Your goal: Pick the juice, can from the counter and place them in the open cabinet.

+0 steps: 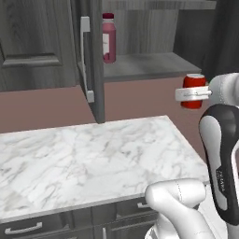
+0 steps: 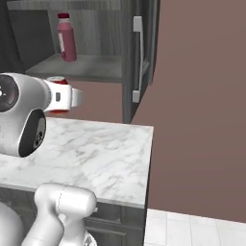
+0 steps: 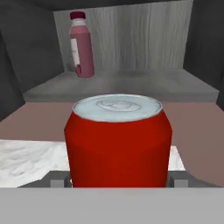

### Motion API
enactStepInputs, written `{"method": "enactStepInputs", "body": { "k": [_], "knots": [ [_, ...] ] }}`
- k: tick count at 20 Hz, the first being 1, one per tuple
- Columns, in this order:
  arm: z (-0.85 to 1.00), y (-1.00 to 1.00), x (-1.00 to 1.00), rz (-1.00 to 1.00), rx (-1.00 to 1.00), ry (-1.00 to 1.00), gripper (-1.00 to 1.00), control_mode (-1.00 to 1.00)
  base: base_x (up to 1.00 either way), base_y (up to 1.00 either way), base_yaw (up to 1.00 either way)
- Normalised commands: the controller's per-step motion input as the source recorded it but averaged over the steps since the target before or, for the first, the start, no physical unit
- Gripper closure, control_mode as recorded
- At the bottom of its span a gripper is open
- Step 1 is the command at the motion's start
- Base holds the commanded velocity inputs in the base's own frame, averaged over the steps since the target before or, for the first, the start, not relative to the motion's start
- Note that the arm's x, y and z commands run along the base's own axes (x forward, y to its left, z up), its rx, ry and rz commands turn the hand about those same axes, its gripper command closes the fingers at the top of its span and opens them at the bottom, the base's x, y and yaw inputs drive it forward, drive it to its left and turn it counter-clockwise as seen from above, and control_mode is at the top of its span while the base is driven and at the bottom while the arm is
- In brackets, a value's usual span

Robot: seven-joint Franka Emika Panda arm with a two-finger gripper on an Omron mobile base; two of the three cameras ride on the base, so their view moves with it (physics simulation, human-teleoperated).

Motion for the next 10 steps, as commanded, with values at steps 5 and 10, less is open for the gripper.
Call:
{"method": "enactStepInputs", "body": {
  "k": [5,10],
  "knots": [
    [0.39,0.37,0.29,-0.05,-0.13,0.07,1.00,-1.00,0.00,0.00,0.00],
    [0.49,0.10,0.23,-0.16,-0.02,0.07,1.00,-1.00,0.00,0.00,0.00]
  ]
}}
